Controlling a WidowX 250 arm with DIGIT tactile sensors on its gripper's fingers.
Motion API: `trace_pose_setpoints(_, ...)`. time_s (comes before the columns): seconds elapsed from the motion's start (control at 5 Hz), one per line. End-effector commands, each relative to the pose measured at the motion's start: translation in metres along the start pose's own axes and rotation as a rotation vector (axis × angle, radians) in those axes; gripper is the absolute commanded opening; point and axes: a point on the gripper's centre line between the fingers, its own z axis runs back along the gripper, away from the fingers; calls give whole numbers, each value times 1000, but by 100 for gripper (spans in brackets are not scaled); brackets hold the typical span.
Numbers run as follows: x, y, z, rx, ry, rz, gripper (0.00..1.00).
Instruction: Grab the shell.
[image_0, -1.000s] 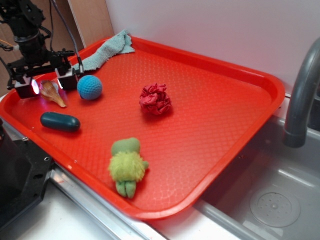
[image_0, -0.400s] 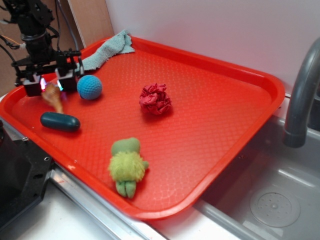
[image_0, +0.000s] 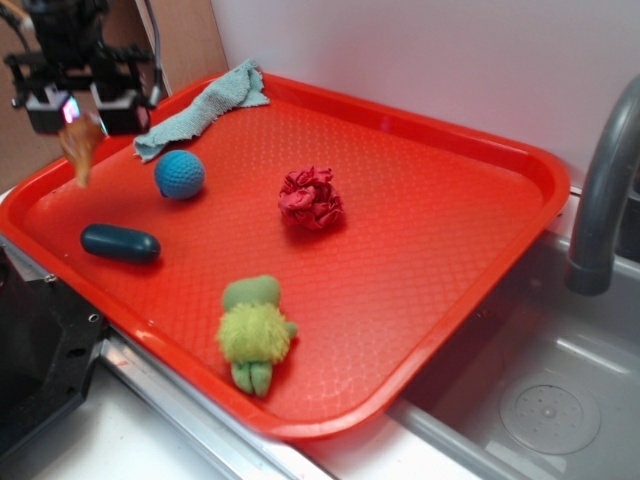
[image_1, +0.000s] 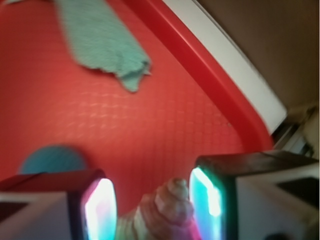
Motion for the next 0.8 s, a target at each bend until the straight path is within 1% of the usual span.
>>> trace_pose_setpoints(0.0, 12, -40, 92, -40, -116, -388, 0)
trace_pose_setpoints(0.2, 19, -65, 115, -58, -135, -478, 0)
trace_pose_setpoints(0.4, 17, -79, 130, -90, -103, -561, 0)
trace_pose_setpoints(0.6, 11, -80, 136, -200, -47, -617, 0)
